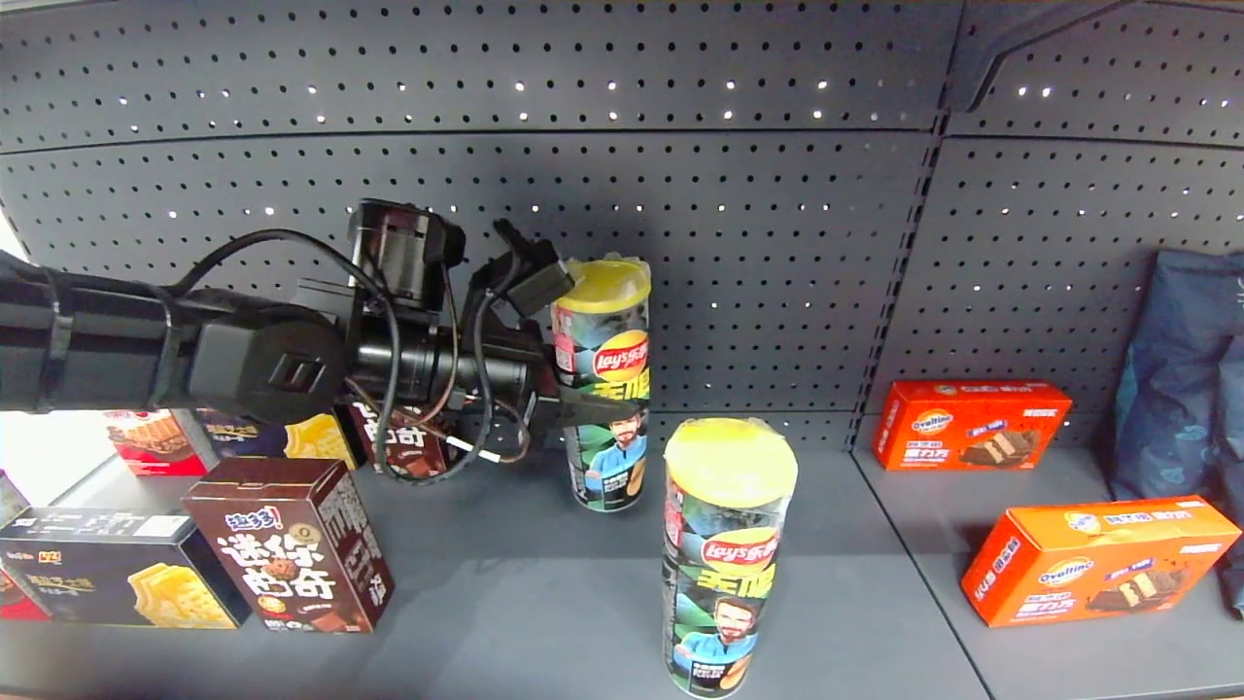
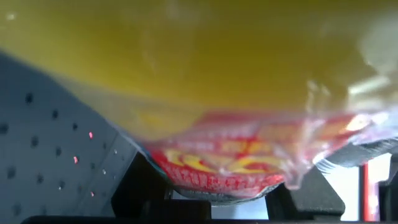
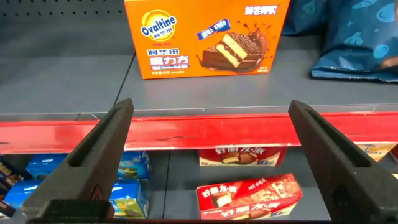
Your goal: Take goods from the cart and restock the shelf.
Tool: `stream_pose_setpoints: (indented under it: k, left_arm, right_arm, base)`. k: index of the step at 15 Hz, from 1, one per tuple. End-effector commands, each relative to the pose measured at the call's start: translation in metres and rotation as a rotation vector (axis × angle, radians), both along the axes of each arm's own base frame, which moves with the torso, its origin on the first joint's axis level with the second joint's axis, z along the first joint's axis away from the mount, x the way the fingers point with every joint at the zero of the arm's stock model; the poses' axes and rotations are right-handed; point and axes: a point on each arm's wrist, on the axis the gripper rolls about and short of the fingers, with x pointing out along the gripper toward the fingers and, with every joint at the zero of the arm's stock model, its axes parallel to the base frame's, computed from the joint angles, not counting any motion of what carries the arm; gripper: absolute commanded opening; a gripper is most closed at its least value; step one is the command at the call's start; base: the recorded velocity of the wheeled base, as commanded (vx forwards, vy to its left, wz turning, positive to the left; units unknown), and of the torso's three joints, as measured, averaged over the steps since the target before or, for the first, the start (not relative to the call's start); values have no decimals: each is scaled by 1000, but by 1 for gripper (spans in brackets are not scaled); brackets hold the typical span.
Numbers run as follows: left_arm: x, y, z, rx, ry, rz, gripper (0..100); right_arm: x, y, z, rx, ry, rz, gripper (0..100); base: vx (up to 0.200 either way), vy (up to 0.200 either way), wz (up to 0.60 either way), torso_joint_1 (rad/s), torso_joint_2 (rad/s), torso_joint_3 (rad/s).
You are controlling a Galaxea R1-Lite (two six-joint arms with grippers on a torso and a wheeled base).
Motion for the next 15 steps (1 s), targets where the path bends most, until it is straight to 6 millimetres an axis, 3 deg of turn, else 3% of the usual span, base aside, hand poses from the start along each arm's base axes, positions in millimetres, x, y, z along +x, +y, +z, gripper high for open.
stream_pose_setpoints:
  k: [1,5,15]
  left_arm:
    - [16,-11,-12,14,6,-9,0]
    - [37,-21,-20,14,-10,-11,0]
    - [56,-29,-38,23,2,-19,0]
  right_arm:
    - [0,0,0,0,4,1,100]
    - [0,0,0,0,6,1,100]
    - [0,0,0,0,6,1,100]
  base:
    - [0,0,0,0,0,0]
    - [0,0,0,0,0,0]
    - [0,0,0,0,0,0]
